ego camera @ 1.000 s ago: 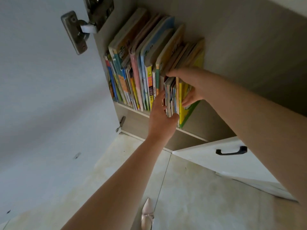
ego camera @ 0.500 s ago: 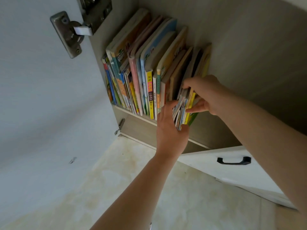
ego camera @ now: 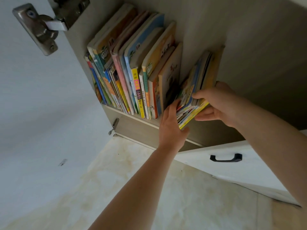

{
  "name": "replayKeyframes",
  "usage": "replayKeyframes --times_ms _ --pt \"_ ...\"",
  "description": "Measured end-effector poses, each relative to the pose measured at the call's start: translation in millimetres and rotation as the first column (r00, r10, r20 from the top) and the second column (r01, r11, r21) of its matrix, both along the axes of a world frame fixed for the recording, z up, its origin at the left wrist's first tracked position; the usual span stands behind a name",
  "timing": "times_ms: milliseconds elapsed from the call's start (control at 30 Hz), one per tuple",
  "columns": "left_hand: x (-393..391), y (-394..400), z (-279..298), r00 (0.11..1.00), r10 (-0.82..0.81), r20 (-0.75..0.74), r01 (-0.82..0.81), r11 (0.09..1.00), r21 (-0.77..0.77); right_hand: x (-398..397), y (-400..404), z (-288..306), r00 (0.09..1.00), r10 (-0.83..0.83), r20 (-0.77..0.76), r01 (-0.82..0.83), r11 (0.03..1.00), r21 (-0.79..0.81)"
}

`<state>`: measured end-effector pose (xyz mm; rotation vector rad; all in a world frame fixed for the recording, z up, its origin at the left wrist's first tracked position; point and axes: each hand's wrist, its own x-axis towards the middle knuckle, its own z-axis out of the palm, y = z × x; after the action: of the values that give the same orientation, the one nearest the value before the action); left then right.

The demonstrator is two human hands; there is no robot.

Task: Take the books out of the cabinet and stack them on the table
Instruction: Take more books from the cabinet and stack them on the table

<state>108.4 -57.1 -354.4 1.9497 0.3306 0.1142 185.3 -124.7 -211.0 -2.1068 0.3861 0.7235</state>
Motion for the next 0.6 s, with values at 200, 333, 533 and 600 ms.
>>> replayKeyframes --times_ms 200,333,533,600 --pt "12.8 -14.2 -12.3 0.989 0.120 0.088 -0.128 0.987 0.095 0.7 -9.5 -8.1 1.000 0.015 0.010 -0.015 0.999 0.037" --pt "17.7 -20.3 -16.4 0.963 0.223 0.149 -0.246 0.956 0.160 -1.5 -12.8 -9.7 0.999 0.019 0.032 -0.022 0.997 0.077" --pt "2.6 -13.6 -11.0 0.960 0.192 0.202 -0.243 0.931 0.273 -15.1 -12.8 0.3 1.000 0.001 0.020 -0.003 0.995 0.098" --pt "-15.6 -9.3 -8.0 0.968 0.175 0.181 -0.224 0.928 0.299 -27.7 -13.1 5.1 1.000 0.017 -0.025 -0.014 0.994 0.109"
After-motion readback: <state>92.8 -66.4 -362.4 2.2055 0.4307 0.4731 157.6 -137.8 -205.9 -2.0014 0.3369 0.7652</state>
